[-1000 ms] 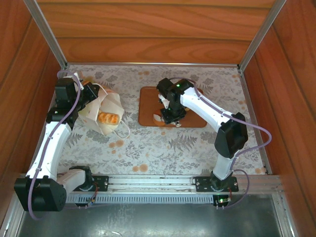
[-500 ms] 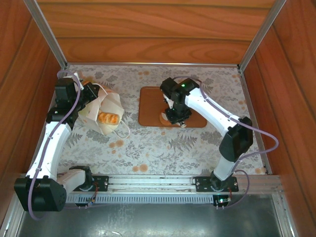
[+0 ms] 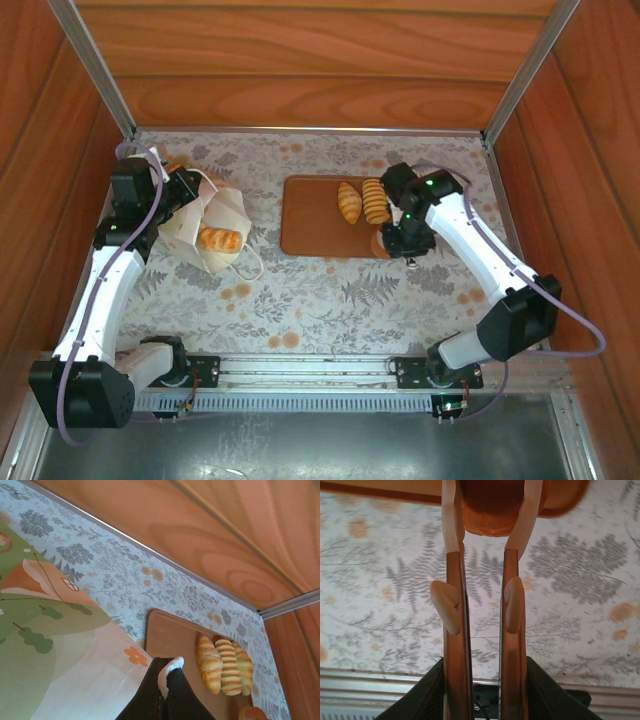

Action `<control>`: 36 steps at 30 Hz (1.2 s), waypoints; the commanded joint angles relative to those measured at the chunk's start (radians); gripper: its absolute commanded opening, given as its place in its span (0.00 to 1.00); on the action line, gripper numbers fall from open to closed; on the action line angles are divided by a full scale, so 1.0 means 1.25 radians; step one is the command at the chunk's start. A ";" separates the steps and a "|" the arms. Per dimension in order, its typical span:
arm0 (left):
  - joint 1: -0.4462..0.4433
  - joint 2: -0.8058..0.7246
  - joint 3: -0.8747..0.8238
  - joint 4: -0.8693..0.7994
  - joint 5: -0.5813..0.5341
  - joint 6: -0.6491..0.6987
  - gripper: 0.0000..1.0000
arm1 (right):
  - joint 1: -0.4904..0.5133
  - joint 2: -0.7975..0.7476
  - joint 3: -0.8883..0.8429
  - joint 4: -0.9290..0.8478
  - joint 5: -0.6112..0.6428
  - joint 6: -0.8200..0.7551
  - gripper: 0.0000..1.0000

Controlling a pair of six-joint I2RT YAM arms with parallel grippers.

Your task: Take the fake bread out of the paper bag

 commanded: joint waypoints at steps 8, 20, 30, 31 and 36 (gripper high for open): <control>0.007 -0.006 -0.001 0.024 0.005 0.009 0.00 | -0.068 0.032 0.003 0.045 0.025 -0.037 0.38; 0.007 -0.004 -0.002 0.023 0.001 0.010 0.00 | -0.108 0.085 0.015 0.068 0.004 -0.057 0.42; 0.007 0.002 -0.001 0.021 0.003 0.008 0.00 | -0.108 0.052 0.024 0.045 0.014 -0.052 0.54; 0.007 0.003 0.000 0.022 0.005 0.009 0.00 | -0.108 0.049 0.026 0.042 0.011 -0.051 0.54; 0.007 -0.001 -0.002 0.022 0.005 0.007 0.00 | -0.108 0.037 0.021 0.033 0.014 -0.047 0.54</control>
